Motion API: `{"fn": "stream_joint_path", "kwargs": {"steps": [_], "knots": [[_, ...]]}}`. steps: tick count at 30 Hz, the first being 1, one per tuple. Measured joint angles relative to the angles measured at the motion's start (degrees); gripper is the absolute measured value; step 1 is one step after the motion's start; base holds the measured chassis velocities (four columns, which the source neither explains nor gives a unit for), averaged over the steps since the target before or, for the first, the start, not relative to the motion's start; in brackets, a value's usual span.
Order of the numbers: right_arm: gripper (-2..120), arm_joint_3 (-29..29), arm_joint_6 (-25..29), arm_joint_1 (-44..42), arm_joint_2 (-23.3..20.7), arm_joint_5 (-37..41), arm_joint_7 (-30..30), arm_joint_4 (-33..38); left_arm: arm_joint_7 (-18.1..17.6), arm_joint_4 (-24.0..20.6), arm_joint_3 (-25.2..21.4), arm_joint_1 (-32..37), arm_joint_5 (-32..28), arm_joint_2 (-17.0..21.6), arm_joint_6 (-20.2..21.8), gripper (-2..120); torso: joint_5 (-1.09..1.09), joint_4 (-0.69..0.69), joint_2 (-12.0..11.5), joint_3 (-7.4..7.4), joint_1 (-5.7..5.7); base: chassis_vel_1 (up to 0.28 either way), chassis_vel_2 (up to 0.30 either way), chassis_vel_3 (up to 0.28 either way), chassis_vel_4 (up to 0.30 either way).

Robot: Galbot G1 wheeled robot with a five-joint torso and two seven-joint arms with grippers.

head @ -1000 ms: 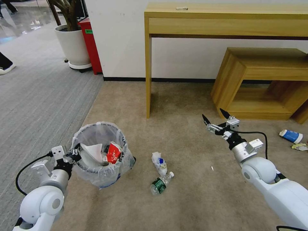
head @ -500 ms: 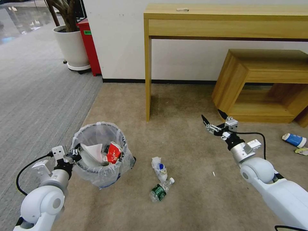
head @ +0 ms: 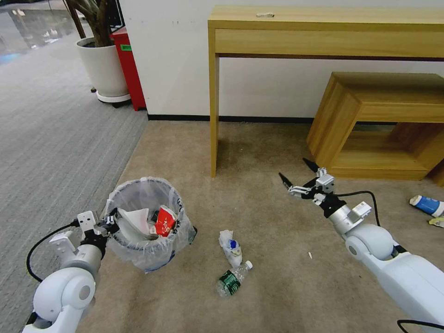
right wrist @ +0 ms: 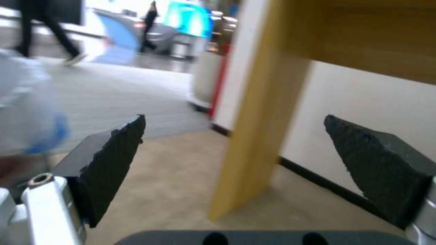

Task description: Pick up the trash bin and place the garbage on the floor into it.

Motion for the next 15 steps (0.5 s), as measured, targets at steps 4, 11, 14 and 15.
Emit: {"fn": "stream_joint_path", "kwargs": {"steps": [4,11,14,15], "knots": [[100,-1.7,1.5,1.1,-0.8,0.3,-5.0,0.2,0.0,-0.2,0.0,0.1,0.2,-0.2,0.0,2,0.01,0.0,0.0,0.0,0.0,0.0,0.0,0.0,0.0],[100,-6.5,2.8,4.7,-3.4,-0.6,-16.5,1.5,0.0,-0.6,0.1,0.5,1.1,-1.0,0.2,2,0.01,0.0,0.0,0.0,0.0,0.0,0.0,0.0,0.0],[100,-7.2,2.0,5.1,-4.7,-0.8,-20.0,2.6,0.0,-0.6,0.3,0.5,1.5,-1.4,0.2,2,0.0,0.0,0.0,0.0,0.0,0.0,0.0,0.0,0.0],[100,-7.4,1.6,5.2,-5.2,-0.9,-21.2,2.9,0.0,-0.6,0.3,0.5,1.6,-1.5,0.2,2,0.01,0.0,0.0,0.0,0.0,0.0,0.0,0.0,0.0]]}}
